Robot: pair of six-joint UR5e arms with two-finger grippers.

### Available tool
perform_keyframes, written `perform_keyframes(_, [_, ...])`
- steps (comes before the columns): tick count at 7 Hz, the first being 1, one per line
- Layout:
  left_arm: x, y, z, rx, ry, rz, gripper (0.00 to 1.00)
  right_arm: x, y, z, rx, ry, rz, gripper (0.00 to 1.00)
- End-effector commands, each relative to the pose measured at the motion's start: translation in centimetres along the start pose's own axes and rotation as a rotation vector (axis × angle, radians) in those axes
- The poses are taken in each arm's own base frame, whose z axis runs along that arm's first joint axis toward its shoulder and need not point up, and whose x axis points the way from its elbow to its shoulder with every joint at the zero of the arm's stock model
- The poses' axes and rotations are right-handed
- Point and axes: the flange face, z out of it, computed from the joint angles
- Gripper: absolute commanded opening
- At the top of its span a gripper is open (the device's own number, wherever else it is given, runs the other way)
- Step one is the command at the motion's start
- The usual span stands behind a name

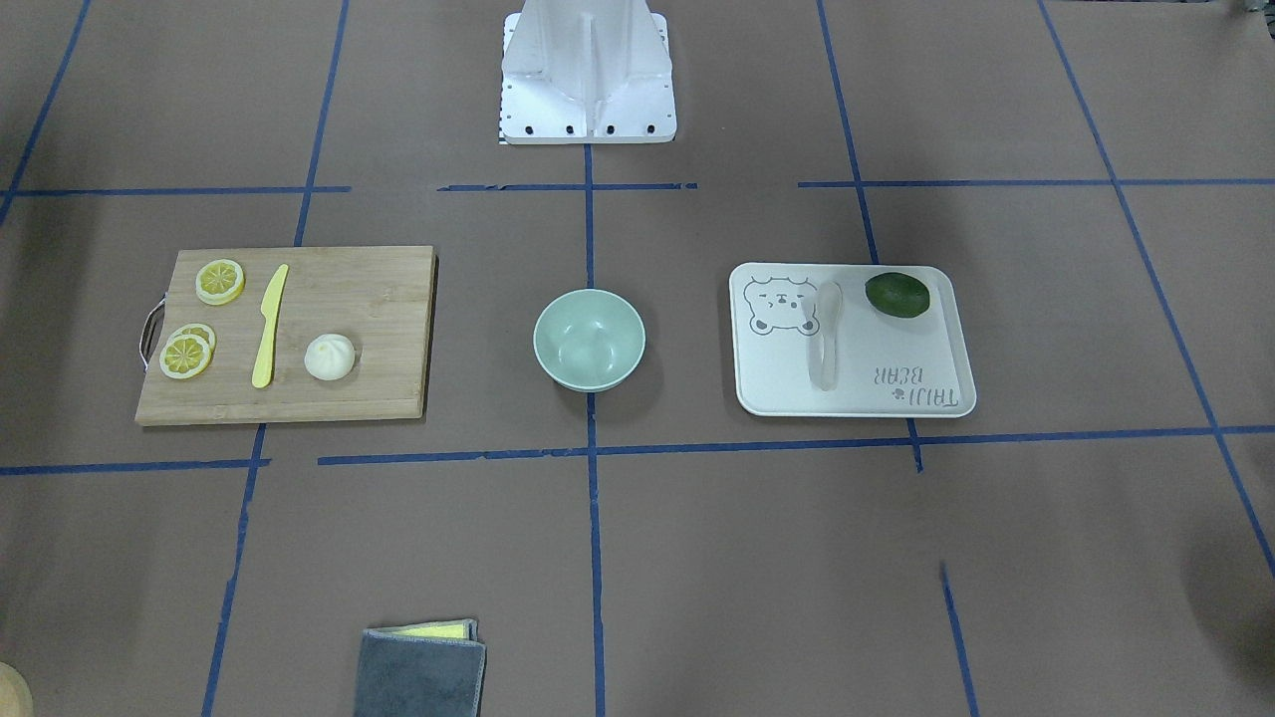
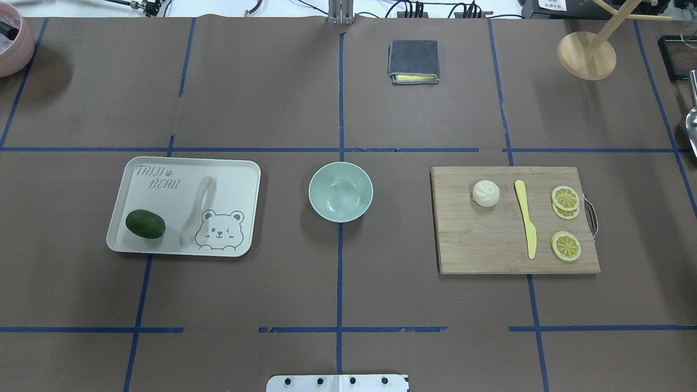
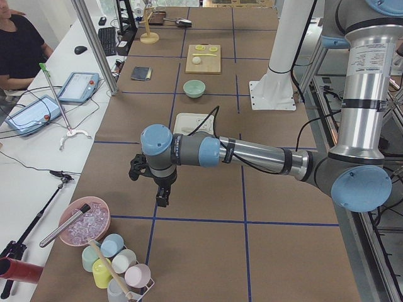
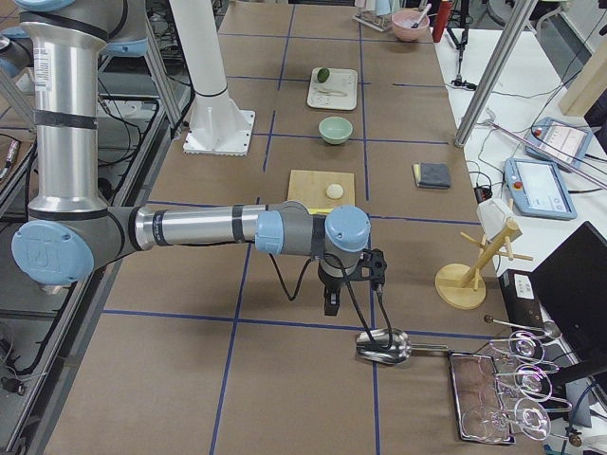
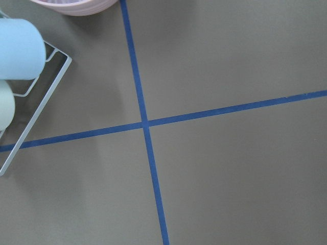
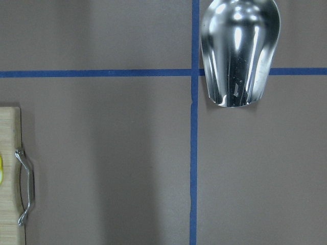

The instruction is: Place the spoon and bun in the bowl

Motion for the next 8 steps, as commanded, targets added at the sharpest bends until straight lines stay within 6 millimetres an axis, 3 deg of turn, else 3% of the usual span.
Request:
perform_keyframes(1, [0.6, 0.0, -0.9, 0.012, 0.001, 0.004, 1.00, -0.3, 0.1, -0.3, 0.007, -0.008, -0.006, 1.00])
perform_keyframes(5, [2.2, 0.3, -1.9, 0.034, 0.007, 0.035, 1.00, -0.6, 0.1, -0.5, 0.012, -0.006, -0.004, 1.00])
perform_keyframes(6, [1.3, 0.9, -0.9, 0.018, 0.028, 0.018, 1.00, -0.6, 0.1, -0.5, 0.012, -0.005, 0.000, 1.00])
perform_keyframes(7, [4.9, -0.4, 0.1, 0.051, 0.103, 0.132, 1.00, -1.0, -0.2, -0.8, 0.018, -0.005, -0.009, 1.00])
perform_keyframes(8, [9.1, -1.2, 2.6, 0.052, 0.127, 0.261, 1.00, -1.8, -0.1, -1.4, 0.032, -0.007, -0.021, 1.00])
